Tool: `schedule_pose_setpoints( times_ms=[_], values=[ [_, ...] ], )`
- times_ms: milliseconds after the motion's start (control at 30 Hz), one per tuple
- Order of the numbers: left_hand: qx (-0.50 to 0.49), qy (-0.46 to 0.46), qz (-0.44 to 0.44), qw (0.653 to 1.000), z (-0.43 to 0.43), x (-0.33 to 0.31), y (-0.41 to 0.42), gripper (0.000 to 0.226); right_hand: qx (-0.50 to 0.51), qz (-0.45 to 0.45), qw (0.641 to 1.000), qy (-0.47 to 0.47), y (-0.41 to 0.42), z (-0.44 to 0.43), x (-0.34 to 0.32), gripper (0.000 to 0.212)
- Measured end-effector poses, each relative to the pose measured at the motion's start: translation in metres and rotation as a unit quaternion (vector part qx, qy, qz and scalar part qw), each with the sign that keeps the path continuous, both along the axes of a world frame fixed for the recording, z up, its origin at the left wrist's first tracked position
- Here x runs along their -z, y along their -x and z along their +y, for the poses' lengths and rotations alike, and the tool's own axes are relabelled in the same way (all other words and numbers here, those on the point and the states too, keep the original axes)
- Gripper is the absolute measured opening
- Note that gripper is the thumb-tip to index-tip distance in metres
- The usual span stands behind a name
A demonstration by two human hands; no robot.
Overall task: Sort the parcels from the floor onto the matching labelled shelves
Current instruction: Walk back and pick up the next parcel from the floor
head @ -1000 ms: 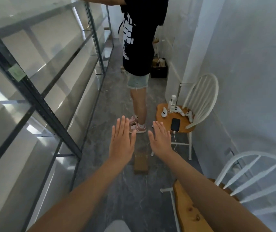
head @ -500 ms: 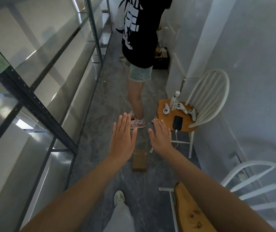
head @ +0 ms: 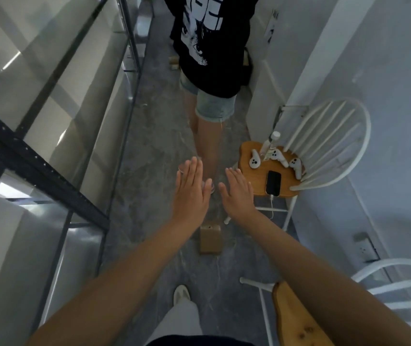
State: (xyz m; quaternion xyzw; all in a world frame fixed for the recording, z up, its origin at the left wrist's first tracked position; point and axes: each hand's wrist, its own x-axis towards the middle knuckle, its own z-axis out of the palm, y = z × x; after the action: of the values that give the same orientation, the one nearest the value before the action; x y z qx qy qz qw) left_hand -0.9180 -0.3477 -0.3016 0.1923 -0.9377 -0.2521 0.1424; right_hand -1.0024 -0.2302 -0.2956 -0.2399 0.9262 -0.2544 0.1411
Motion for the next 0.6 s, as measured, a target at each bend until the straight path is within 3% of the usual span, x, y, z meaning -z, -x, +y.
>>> schedule_pose_setpoints(
  times_ms=[367,600],
  values=[
    [0.04,-0.052,-0.077,0.995,-0.007,0.073,0.022,0.074,0.016,-0.071,0.995,-0.068,0.03,0.0,0.061,0.055],
    [0.034,-0.049,-0.144,0.988,-0.016,0.151,0.045,0.061,-0.072,-0.089,0.984,-0.138,0.058,0.0,0.146,0.056]
  ],
)
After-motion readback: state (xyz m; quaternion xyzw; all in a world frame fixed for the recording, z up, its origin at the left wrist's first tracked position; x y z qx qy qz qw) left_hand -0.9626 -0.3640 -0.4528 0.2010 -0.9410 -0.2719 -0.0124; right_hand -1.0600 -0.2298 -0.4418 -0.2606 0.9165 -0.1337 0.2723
